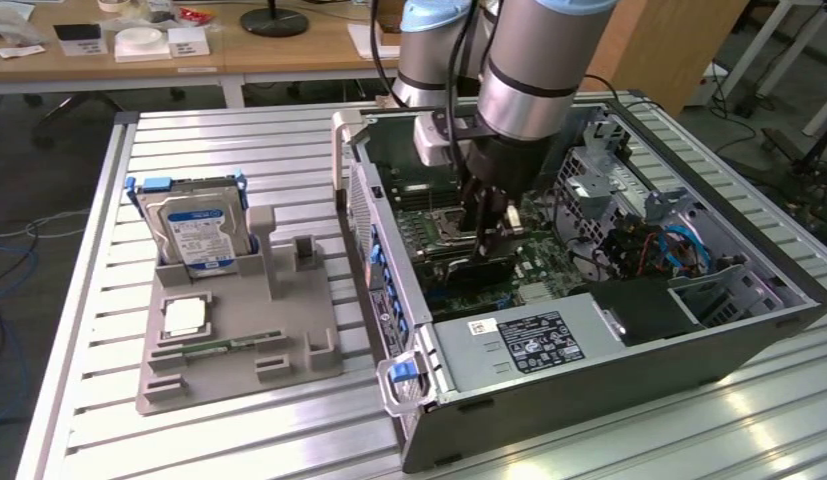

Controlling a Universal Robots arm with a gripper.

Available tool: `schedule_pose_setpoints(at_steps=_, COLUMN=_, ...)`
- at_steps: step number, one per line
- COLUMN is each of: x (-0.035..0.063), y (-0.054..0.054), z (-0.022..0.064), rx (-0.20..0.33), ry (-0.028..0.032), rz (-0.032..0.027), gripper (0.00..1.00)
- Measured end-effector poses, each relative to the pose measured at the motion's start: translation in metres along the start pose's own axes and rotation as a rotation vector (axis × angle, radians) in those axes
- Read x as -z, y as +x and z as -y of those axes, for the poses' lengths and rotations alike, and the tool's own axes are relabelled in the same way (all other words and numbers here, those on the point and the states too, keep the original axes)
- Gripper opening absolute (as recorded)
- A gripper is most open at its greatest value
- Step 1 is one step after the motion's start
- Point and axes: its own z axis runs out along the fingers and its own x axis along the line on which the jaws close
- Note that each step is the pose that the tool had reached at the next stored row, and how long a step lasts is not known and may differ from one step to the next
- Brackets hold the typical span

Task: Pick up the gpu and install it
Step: 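Insert the gpu into the slot, then press down on the gpu until it lock into place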

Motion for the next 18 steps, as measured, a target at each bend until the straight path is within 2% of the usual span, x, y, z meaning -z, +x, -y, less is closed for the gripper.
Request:
schedule_pose_setpoints(at_steps=6, x=0.0134, y=-0.001, z=0.0001, rx=0.000, ry=0.0001, rz=-0.0020, gripper=0.52)
schedule_pose_setpoints(at_steps=18, x=0.0137, y=-0.001, z=0.0000, rx=0.000, ry=0.0001, rz=-0.0020, gripper=0.52)
